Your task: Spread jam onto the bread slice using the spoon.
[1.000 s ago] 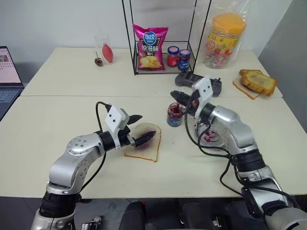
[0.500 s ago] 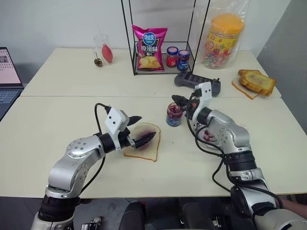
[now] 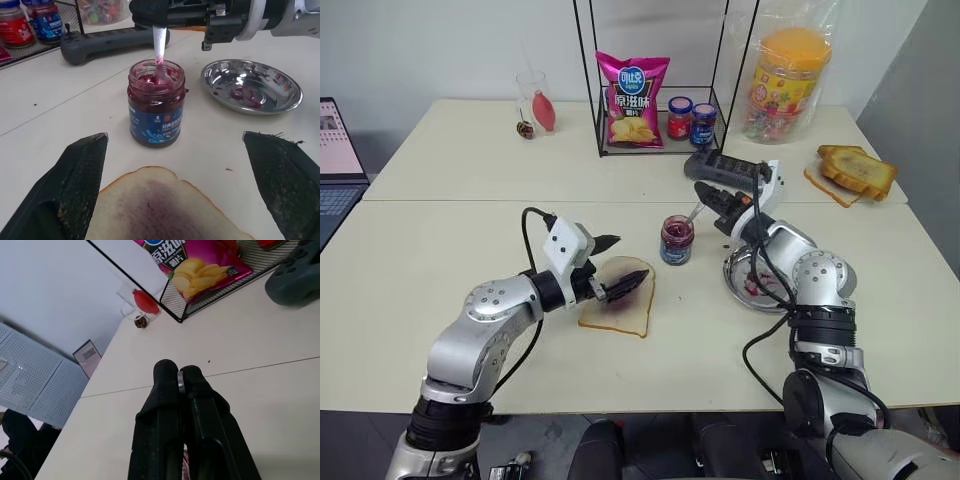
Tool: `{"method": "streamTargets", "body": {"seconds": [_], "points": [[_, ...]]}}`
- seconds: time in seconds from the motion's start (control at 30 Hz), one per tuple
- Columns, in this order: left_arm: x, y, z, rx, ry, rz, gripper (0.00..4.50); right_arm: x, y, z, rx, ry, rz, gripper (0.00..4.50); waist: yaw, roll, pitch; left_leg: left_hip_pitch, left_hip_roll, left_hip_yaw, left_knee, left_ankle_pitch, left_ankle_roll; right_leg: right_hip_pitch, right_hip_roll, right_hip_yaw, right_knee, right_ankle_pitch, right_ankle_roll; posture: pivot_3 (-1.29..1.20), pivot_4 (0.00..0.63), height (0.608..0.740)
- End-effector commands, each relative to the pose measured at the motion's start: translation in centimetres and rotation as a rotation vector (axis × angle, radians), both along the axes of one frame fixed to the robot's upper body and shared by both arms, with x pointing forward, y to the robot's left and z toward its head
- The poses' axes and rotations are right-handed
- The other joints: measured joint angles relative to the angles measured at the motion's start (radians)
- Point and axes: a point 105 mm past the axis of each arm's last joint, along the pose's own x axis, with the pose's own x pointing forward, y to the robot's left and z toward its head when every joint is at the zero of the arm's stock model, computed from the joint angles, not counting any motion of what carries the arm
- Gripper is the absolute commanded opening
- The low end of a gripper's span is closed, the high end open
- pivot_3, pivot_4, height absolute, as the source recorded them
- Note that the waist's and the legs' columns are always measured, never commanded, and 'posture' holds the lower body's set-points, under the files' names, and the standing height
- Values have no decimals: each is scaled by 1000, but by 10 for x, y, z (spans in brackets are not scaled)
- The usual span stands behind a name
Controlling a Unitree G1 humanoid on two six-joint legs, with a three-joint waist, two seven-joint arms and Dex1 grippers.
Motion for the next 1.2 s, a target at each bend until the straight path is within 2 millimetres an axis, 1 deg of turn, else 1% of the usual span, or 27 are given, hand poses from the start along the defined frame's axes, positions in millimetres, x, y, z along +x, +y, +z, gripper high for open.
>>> {"method": "streamTargets", "body": {"seconds": [0.03, 0.3, 0.77, 0.93, 1.07, 1.2], "points": [[0, -4, 11, -3, -57, -19, 4500, -2, -4, 24, 49, -59, -14, 44, 0, 0, 0, 0, 0, 0, 0, 0, 0, 0, 0, 0, 0, 0, 0, 0, 150, 740], [1, -5, 12, -3, -62, -23, 4500, 2, -10, 25, 60, -55, -45, 44, 0, 0, 0, 0, 0, 0, 0, 0, 0, 0, 0, 0, 0, 0, 0, 0, 150, 740], [1, -3, 13, -2, -69, -11, 4500, 4, -5, 31, 91, -62, -40, 44, 0, 0, 0, 0, 0, 0, 0, 0, 0, 0, 0, 0, 0, 0, 0, 0, 150, 740], [1, -3, 13, -2, -68, -10, 4500, 4, -6, 31, 71, -69, -41, 44, 0, 0, 0, 0, 0, 0, 0, 0, 0, 0, 0, 0, 0, 0, 0, 0, 150, 740], [0, -2, 11, 5, -67, -12, 4500, 2, -7, 30, 7, -105, -27, 44, -1, 0, 0, 0, 0, 0, 0, 0, 0, 0, 0, 0, 0, 0, 0, 0, 150, 740], [0, -3, 12, 8, -69, -16, 4500, 0, -5, 34, -20, -142, -9, 44, -1, 0, 0, 0, 0, 0, 0, 0, 0, 0, 0, 0, 0, 0, 0, 0, 150, 740]]}}
